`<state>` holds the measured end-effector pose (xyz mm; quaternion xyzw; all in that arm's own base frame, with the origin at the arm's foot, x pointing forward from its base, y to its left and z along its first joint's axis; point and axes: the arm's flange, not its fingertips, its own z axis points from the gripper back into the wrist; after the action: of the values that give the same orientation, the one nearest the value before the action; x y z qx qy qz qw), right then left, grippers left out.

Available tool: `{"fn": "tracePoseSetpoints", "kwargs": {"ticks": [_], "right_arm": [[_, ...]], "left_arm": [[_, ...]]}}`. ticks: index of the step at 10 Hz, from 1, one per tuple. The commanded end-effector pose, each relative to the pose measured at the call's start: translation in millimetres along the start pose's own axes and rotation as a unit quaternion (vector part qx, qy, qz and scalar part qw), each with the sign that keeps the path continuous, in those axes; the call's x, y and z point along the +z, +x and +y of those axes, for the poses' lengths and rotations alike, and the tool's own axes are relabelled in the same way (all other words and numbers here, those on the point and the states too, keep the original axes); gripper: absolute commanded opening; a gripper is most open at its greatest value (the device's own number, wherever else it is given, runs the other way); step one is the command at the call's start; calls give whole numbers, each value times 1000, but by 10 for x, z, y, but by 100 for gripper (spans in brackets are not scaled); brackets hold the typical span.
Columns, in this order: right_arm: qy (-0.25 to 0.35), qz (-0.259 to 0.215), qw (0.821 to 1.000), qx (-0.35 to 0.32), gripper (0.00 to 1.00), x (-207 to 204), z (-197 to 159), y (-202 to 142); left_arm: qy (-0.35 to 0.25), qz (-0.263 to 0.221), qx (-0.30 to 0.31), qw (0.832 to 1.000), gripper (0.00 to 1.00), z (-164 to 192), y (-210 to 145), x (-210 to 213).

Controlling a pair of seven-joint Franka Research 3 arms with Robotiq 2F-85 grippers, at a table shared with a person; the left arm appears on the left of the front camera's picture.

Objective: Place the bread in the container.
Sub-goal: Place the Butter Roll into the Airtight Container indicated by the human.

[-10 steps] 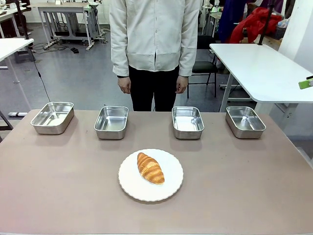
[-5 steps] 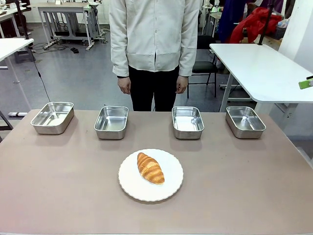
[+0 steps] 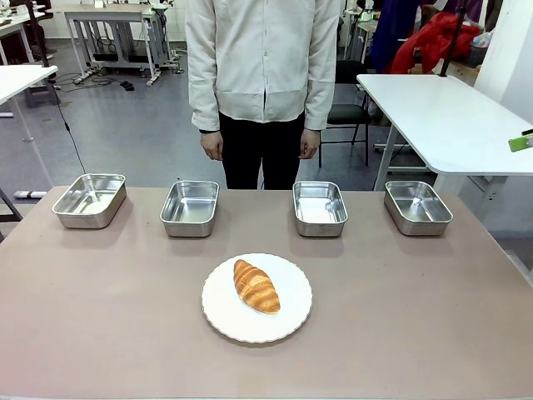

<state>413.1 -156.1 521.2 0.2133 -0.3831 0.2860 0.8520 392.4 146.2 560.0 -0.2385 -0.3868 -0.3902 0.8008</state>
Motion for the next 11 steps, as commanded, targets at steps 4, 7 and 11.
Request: {"fn": "tracePoseSetpoints", "kwargs": {"ticks": [4, 7, 11], "right_arm": [[3, -11, 1000, 5, 100, -12, -9, 19], [3, -11, 1000, 5, 100, -12, -9, 19], [3, -11, 1000, 5, 100, -12, -9, 19]], "left_arm": [[-3, -8, -4, 1000, 100, -8, 8, 0], [-3, -8, -4, 1000, 100, -8, 8, 0], [-3, -8, -4, 1000, 100, -8, 8, 0]]}}
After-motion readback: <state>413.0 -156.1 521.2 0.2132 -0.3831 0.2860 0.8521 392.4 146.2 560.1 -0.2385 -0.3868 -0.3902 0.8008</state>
